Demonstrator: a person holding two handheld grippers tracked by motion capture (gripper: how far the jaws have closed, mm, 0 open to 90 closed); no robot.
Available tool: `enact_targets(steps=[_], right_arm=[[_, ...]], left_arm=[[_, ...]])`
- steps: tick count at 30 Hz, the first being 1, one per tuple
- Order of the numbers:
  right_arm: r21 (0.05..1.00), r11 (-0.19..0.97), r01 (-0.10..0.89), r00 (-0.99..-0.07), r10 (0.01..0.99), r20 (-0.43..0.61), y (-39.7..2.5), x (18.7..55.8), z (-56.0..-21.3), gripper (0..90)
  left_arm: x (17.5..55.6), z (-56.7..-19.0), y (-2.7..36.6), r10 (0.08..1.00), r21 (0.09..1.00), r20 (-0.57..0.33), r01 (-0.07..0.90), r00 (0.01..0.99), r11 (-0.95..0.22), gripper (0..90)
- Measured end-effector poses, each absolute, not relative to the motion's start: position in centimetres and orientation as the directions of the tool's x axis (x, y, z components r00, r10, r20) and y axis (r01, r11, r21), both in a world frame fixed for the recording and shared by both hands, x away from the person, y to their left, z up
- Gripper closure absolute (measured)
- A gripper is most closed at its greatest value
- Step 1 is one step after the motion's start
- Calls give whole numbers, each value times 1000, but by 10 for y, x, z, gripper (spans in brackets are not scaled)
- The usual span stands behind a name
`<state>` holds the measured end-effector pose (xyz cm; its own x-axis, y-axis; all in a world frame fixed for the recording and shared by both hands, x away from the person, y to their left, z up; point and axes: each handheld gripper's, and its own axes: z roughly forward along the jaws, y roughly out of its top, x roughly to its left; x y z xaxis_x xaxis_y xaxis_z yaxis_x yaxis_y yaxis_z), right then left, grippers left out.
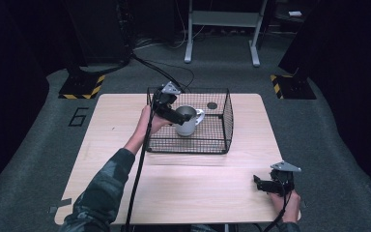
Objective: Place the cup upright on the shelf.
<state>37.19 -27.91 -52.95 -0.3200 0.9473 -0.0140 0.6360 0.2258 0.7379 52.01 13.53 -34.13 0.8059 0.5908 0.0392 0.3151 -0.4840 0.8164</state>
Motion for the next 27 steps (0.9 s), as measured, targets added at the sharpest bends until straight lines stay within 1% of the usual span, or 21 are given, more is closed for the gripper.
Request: enact_targets(steps=[3,6,12,15,19,20,22,25,27], right_arm=[[737,226,637,-321,947,-13,-279,372,-529,77],[737,226,637,-321,947,-13,-279,372,-529,77],[737,226,637,-321,947,-13,-279,372,-529,77],[738,226,636,-320,947,-14,-279,372,-529,77],[733,229,640,-322,947,-14,-279,372,-529,77],[740,225,634,-318,948,-16,-279,372,-530,77],[736,222,639,-317,948,-10,-279,372,-529,77],[736,222,640,-318,948,-10,-279,372,-529,77],[738,219,638,-319,948,-6,-280,372,-530,77]], left_arm=[[503,-338,139,571,818,62,286,819,-500,9],[487,-340,143,554,817,62,277,830,-506,9],[461,-358,157,550,810,68,276,833,-518,8],[448,-369,168,556,810,46,294,830,-507,7],[429,-386,185,585,808,64,302,809,-506,8],[424,-392,189,597,814,57,309,800,-492,9],[414,-403,199,612,803,62,325,788,-500,10],[402,-422,217,652,796,58,359,756,-487,10],[395,-435,232,680,788,33,399,732,-468,7]])
